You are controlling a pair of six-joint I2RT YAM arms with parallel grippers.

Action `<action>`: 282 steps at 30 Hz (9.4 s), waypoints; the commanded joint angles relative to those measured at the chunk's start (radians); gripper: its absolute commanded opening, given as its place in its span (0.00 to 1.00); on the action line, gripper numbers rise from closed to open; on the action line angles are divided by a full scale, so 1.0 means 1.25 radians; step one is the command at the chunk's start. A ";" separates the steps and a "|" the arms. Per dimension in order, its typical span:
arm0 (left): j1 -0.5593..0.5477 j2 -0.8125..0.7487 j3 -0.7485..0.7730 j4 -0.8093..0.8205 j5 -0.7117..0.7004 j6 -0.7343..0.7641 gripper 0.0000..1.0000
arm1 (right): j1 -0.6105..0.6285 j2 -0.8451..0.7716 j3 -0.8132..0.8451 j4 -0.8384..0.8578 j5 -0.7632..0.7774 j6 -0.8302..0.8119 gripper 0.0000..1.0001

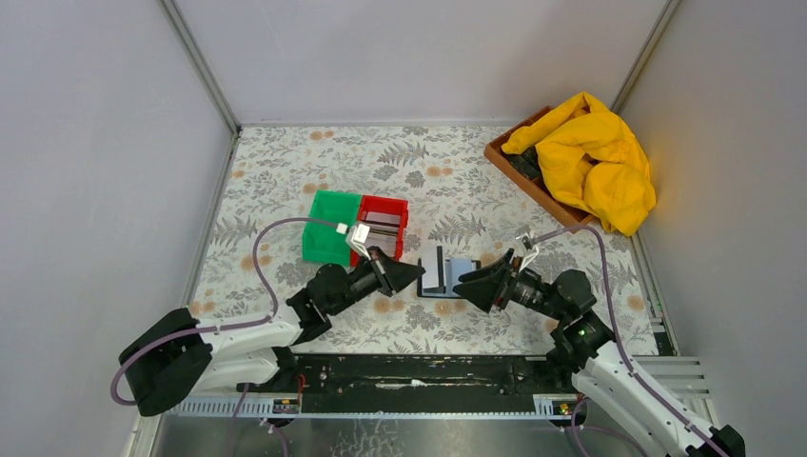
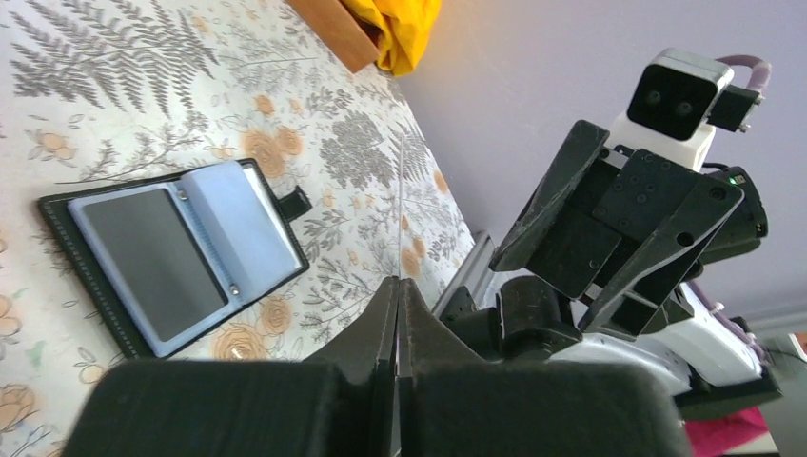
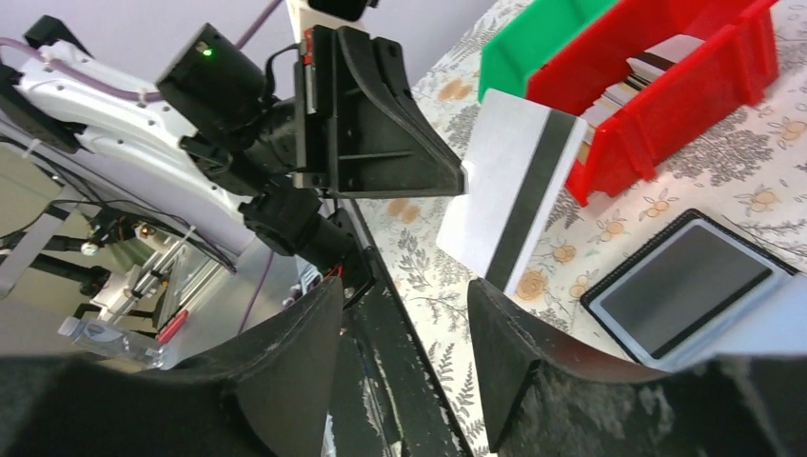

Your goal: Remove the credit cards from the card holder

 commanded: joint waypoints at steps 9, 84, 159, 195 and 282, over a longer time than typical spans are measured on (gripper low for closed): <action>-0.017 0.127 -0.031 0.325 0.071 -0.058 0.00 | 0.001 0.028 -0.009 0.134 -0.103 0.102 0.64; -0.015 0.061 -0.001 0.283 0.222 0.039 0.43 | 0.001 0.033 0.004 0.084 -0.225 0.045 0.00; 0.183 -0.173 0.100 -0.335 -0.425 0.221 0.00 | 0.039 0.024 -0.007 -0.089 -0.150 -0.087 0.71; 0.274 0.412 0.351 -0.147 -0.281 0.116 0.00 | 0.039 0.075 -0.040 -0.058 -0.153 -0.099 0.71; -0.080 0.474 0.115 -0.044 -0.224 0.083 0.00 | -0.013 0.767 0.135 0.151 0.167 -0.068 0.18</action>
